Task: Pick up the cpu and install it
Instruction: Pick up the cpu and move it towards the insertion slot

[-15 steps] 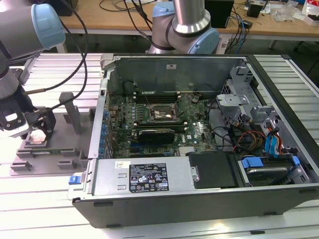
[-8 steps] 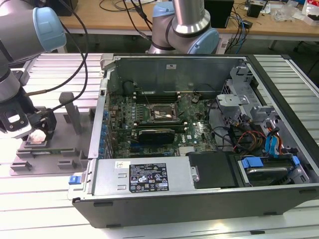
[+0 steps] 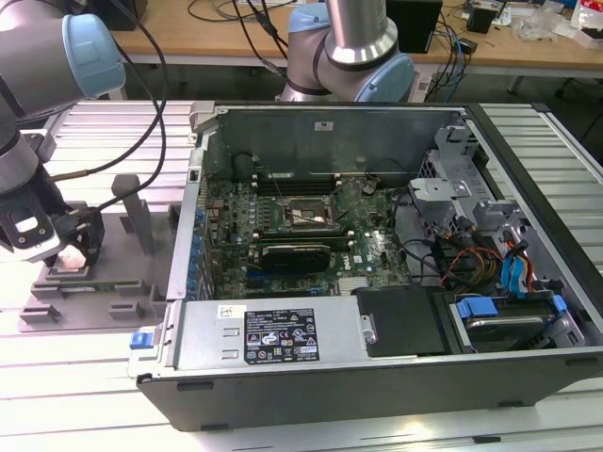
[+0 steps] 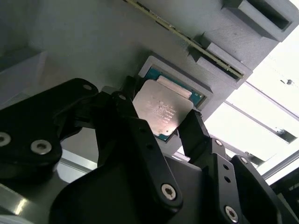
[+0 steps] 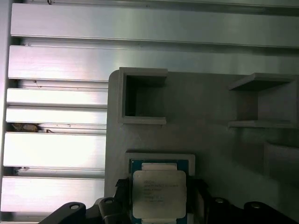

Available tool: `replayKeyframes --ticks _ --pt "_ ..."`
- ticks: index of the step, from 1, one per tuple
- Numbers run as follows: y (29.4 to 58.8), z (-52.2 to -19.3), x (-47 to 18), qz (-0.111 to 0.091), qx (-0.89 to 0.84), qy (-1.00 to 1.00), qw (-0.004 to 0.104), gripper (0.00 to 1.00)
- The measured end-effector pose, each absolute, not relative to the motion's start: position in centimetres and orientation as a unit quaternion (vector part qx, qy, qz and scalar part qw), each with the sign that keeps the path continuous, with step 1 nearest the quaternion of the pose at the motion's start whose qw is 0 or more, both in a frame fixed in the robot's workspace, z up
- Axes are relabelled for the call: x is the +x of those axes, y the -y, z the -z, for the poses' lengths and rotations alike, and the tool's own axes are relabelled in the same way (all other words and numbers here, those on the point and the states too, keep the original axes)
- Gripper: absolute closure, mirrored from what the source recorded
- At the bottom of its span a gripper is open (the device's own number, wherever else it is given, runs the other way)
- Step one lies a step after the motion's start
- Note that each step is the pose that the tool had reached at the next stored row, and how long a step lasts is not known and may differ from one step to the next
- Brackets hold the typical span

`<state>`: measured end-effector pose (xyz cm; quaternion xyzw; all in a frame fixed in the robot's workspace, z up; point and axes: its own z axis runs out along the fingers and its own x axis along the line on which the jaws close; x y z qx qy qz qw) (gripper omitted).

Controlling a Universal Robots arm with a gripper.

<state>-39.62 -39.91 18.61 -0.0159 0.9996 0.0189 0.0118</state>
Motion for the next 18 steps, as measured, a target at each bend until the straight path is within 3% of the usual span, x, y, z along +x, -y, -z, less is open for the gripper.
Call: replayKeyframes --ticks 9,10,18 --pt "39.91 -18.81 -39.62 -0.019 -0.016 -1.000 0.012 0.36" --pt "39.91 -18.81 -39.62 -0.019 -0.016 -1.000 0.012 0.45" --pt "39.91 -19.50 -39.61 -0.019 -0.016 -1.000 0.012 0.45"
